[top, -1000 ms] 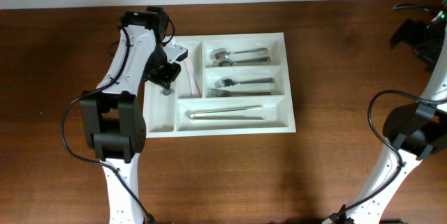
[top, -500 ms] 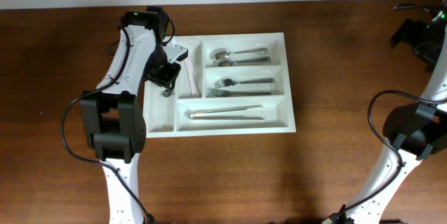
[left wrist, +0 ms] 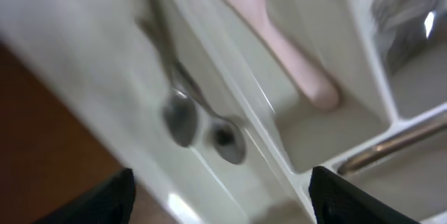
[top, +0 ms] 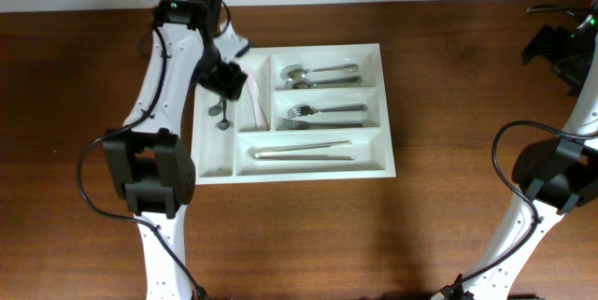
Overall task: Pack container
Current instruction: 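Lower the spoon into the left compartment, open and withdraw the left gripper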
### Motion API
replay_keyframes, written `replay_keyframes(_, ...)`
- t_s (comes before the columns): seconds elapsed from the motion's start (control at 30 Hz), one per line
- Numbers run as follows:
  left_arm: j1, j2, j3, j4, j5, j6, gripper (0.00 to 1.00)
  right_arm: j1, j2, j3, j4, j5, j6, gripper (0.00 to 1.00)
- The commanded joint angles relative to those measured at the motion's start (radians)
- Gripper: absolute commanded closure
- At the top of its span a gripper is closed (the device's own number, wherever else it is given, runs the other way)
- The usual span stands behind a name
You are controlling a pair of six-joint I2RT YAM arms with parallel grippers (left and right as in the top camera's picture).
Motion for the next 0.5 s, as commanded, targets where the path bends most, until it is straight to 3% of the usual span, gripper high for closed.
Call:
replay_keyframes(0.0,0.005,-0.042,0.126,0.003,-0.113,-0.086,0.15,0.005,-0.028,0.015,0.000,-0.001,-0.003,0.01)
replay_keyframes(0.07,0.010,-0.042,0.196,-0.004,-0.204,-0.180,0.02,0.005,-0.028,0.015,0.000,-0.001,-0.003,0.01)
replay_keyframes(0.2,0.051,-0.042,0.254,-0.023,-0.255,-0.397,0.01,0.005,-0.028,0.015,0.000,-0.001,-0.003,0.01)
replay_keyframes(0.37,0.171,-0.042,0.255,-0.092,-0.260,-0.779,0.01,0.005,-0.028,0.015,0.000,-0.001,-0.003,0.01)
replay_keyframes(0.47,0.252,-0.043,0.255,-0.107,-0.220,-0.832,0.01,0.005,-0.028,0.015,0.000,-0.001,-0.003,0.01)
